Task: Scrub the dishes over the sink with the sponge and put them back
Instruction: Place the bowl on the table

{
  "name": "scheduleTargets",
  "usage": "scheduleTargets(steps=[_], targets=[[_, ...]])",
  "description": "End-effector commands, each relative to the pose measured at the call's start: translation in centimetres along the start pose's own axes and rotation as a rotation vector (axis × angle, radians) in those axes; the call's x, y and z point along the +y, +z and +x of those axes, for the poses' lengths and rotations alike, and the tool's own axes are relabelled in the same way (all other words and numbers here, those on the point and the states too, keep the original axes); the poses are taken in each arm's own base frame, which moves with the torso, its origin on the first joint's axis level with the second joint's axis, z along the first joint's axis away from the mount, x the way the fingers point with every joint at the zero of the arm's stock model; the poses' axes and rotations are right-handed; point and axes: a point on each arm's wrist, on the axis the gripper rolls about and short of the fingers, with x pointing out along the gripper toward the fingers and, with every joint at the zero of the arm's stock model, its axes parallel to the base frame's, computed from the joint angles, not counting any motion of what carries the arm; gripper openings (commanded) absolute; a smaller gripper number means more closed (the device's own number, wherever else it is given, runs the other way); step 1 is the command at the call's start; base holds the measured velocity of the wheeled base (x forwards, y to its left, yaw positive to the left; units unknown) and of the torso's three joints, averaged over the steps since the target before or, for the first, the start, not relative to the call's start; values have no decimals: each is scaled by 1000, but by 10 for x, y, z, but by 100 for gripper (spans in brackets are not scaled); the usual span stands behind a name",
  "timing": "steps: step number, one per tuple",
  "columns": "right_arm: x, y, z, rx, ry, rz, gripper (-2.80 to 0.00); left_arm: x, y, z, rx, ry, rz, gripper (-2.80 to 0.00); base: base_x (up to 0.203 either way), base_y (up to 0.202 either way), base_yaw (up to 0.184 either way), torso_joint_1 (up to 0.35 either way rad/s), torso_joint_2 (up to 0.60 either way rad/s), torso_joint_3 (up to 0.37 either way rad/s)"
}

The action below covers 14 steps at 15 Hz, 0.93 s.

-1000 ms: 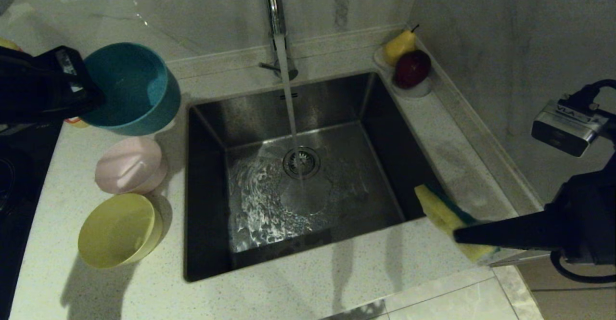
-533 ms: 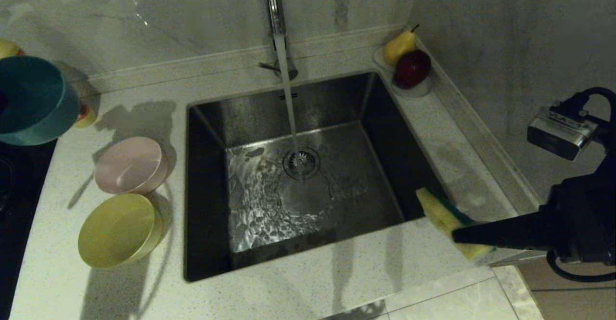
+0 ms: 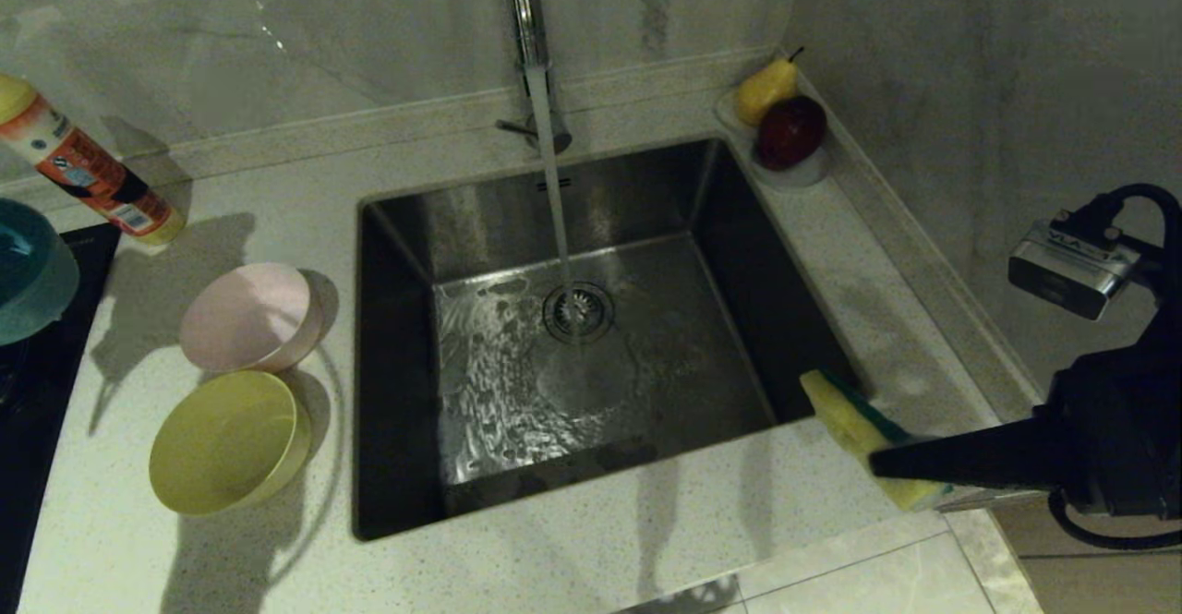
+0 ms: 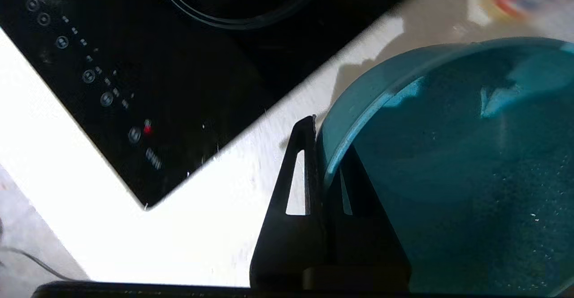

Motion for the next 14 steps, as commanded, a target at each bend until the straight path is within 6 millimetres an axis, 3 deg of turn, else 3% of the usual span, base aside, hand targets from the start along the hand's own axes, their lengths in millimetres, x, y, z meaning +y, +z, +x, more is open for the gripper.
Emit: scheduleTargets(steps=[1, 5, 9, 14], targets=[[-2, -1, 3, 19, 6, -2, -280, 7, 5, 47, 44, 69, -34, -280, 0, 0, 0, 0, 0, 0], [-4, -5, 4, 47, 24, -5, -280, 16, 20, 102, -1, 61, -107, -280, 0, 0, 0, 0, 0, 0], [-6, -6, 6, 58, 23, -1, -280, 25, 32, 139, 16, 65, -177, -280, 0, 0, 0, 0, 0, 0], [-7, -9, 5, 67, 34, 1, -280, 33, 42, 164, 7, 102, -214, -280, 0, 0, 0, 0, 0, 0]])
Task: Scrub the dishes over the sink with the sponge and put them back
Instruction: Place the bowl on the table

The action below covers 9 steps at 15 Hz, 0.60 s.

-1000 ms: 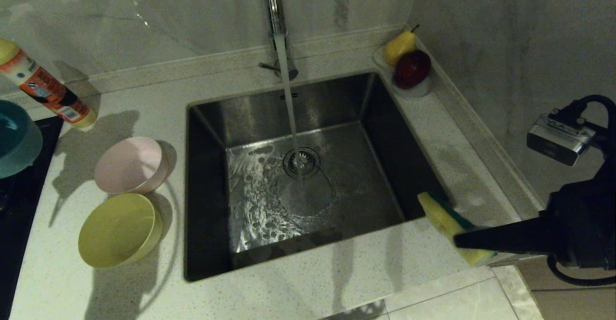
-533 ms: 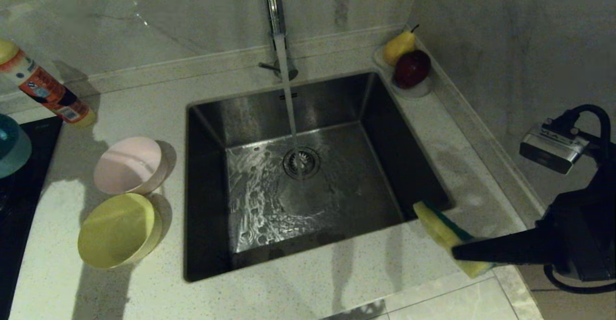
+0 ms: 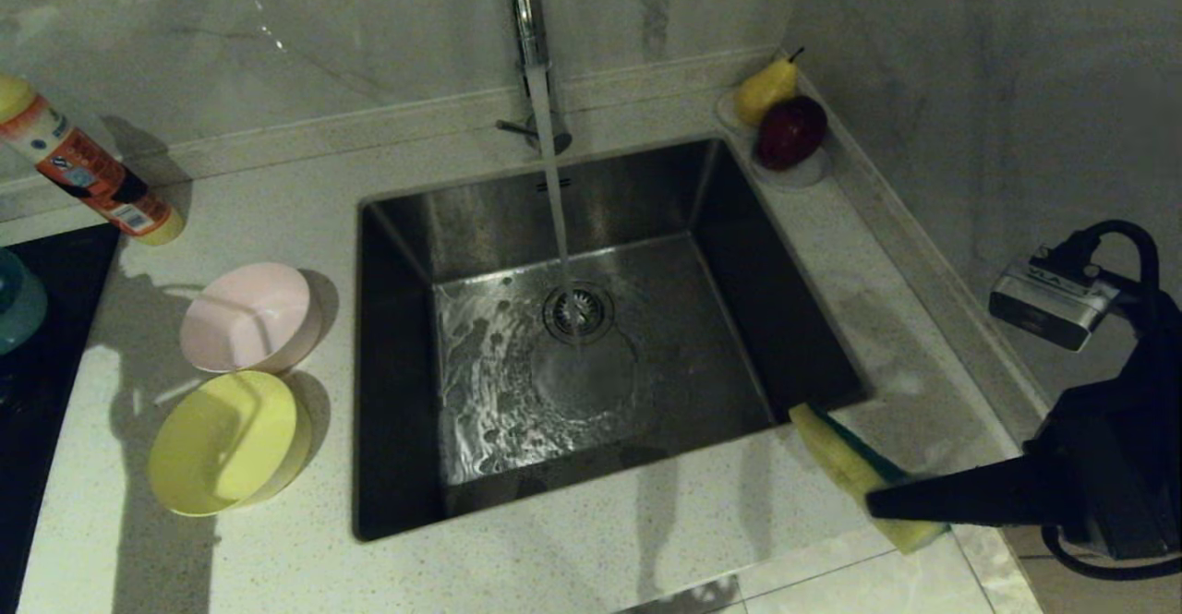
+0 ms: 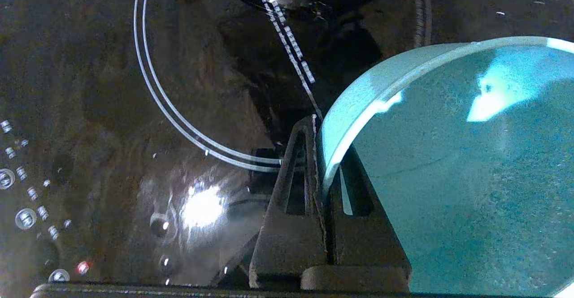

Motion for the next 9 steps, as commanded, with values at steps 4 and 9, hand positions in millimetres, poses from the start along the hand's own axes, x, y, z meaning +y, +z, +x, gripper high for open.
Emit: scheduleTargets(steps=[4, 9], targets=[[1, -1, -1, 0, 4, 0, -280, 0, 2, 20, 21, 35, -5, -280, 0, 0, 0, 0, 0, 0], [0, 0, -1, 2, 3, 2, -280, 2, 1, 37, 38, 55, 10, -280, 0, 0, 0, 0, 0, 0]])
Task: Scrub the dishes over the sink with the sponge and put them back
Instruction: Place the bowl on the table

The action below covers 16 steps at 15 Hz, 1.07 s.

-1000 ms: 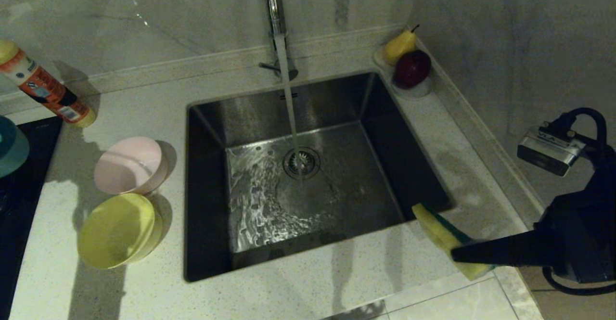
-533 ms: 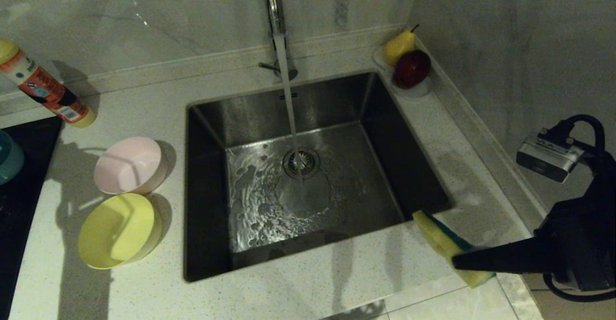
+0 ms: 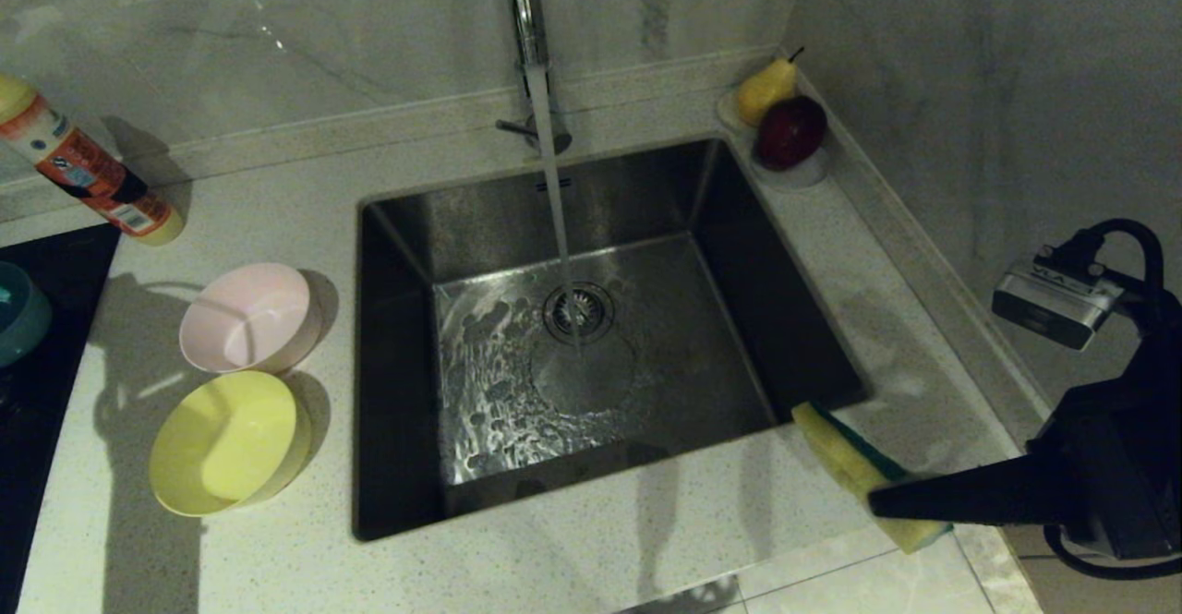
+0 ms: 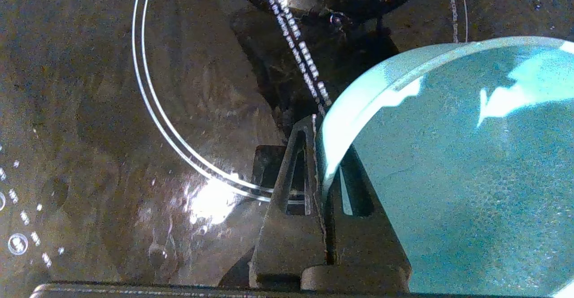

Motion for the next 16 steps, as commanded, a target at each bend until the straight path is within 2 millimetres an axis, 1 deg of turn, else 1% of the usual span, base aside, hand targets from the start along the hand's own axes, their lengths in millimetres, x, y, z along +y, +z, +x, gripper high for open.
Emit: scheduleTargets(steps=[1, 2, 4, 5, 7, 9, 11, 13, 16], targets=[[0, 0, 0, 3, 2, 3, -280, 1, -2, 15, 17, 16, -2, -280, 0, 0, 0, 0, 0, 0], [0, 0, 0, 3, 2, 3, -280, 0, -2, 19, 18, 18, -3, -280, 0, 0, 0, 0, 0, 0], [0, 0, 1, 5, 2, 4, -280, 0, -1, 20, 18, 14, -3, -280, 0, 0, 0, 0, 0, 0], [0, 1, 1, 2, 3, 2, -280, -2, 1, 18, 14, 7, -5, 0, 0, 0, 0, 0, 0, 0], [-2, 1, 4, 2, 3, 4, -280, -7, 8, 9, 7, -14, -21, 0, 0, 0, 0, 0, 0, 0], [-4, 1, 6, 1, 7, 2, -280, -12, 16, -7, 16, -51, -48, 0, 0, 0, 0, 0, 0, 0], [-2, 0, 5, -3, 22, -7, -280, -16, 22, -19, 1, -79, -54, 0, 0, 0, 0, 0, 0, 0], [-1, 0, 3, -6, 27, -11, -280, -18, 29, -50, -24, -122, -55, 0, 0, 0, 0, 0, 0, 0], [-1, 0, 3, -8, 28, -11, -280, -17, 34, -113, -35, -246, -35, 0, 0, 0, 0, 0, 0, 0]])
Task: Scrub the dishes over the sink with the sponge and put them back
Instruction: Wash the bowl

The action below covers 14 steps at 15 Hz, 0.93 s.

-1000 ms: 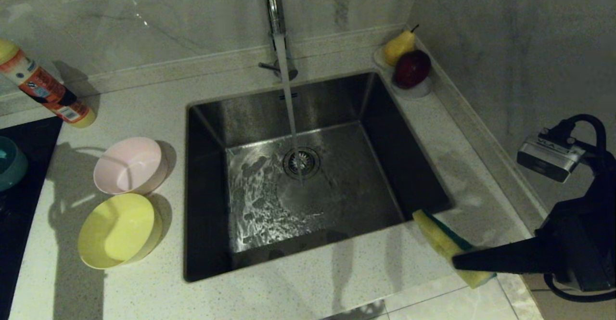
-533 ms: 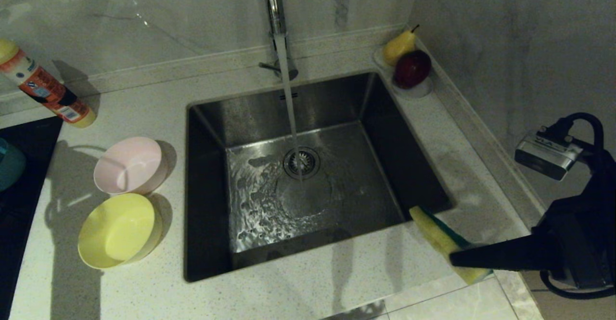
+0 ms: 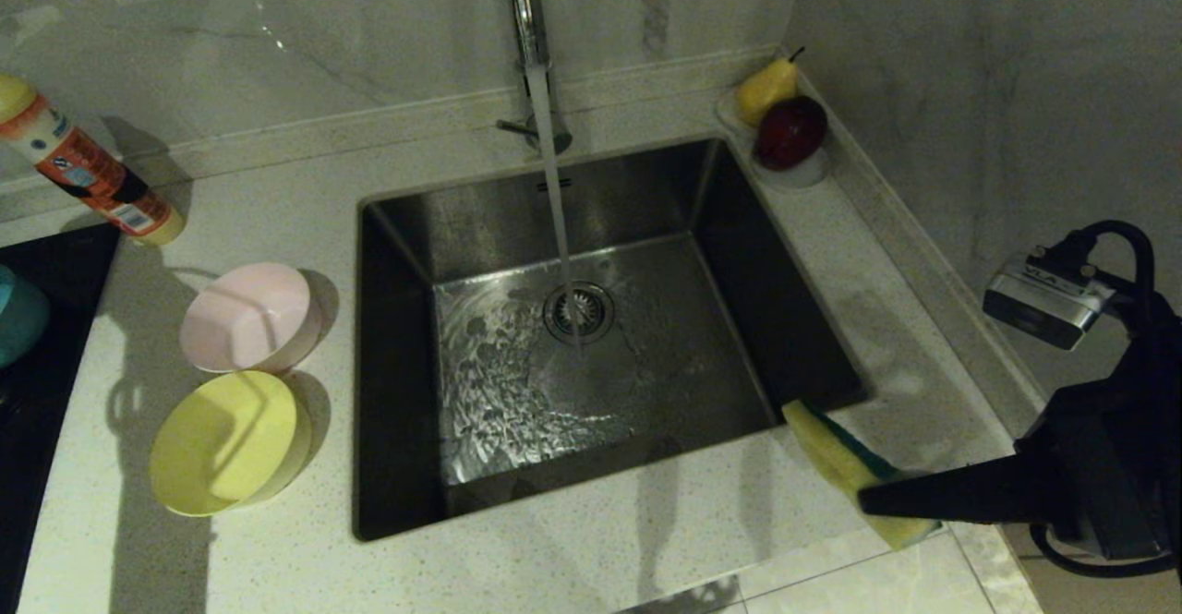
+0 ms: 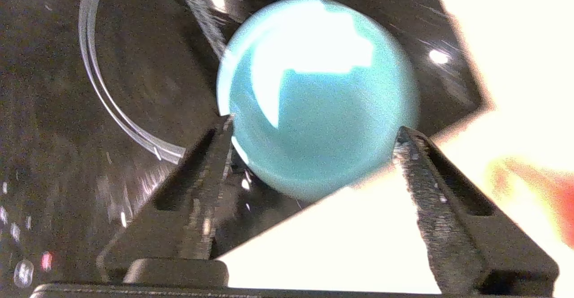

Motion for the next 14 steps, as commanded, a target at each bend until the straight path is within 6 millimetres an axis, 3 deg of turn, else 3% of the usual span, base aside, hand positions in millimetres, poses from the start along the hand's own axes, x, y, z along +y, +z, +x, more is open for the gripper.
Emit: scheduleTargets(steps=[1, 5, 8, 11, 14], targets=[[1, -1, -3, -4, 5, 1, -280, -9, 4, -66, -46, -109, 39, -280, 0, 0, 0, 0, 0, 0], [5, -3, -10, -21, 6, -5, -280, -8, -20, -149, -38, -283, 218, -280, 0, 0, 0, 0, 0, 0], [6, -6, -15, -26, 6, -2, -280, 11, -45, -185, -9, -376, 439, -280, 0, 0, 0, 0, 0, 0], [6, -5, -20, -51, -1, 0, -280, 22, -78, -191, 120, -418, 564, -280, 0, 0, 0, 0, 0, 0], [4, -5, -24, -72, -12, 7, -280, 32, -105, -173, 259, -408, 619, -280, 0, 0, 0, 0, 0, 0]])
